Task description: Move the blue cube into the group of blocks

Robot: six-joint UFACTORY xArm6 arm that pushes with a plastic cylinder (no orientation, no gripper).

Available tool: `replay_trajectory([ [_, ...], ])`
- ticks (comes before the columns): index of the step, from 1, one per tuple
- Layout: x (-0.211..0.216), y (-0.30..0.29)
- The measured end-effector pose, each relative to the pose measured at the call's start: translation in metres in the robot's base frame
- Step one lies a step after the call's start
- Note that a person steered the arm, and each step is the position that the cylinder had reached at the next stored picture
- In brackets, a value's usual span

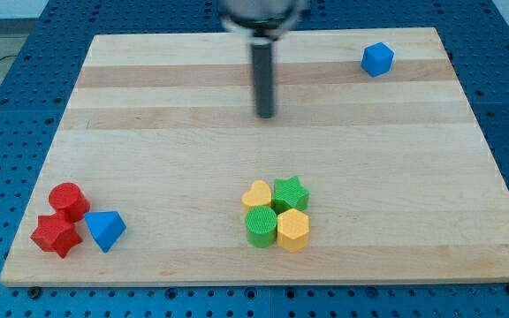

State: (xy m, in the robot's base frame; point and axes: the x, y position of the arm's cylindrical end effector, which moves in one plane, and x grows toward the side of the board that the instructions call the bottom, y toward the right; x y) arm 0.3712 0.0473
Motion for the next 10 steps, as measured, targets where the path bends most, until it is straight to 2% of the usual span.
replay_trajectory([
  [2, -0.029, 0.217],
  [3, -0.07, 0.295],
  [4, -0.087, 0.297],
  [5, -0.101, 0.281],
  [6, -0.106, 0.239],
  [8, -0.101, 0.098],
  [9, -0.082, 0.033],
  [10, -0.068, -0.006],
])
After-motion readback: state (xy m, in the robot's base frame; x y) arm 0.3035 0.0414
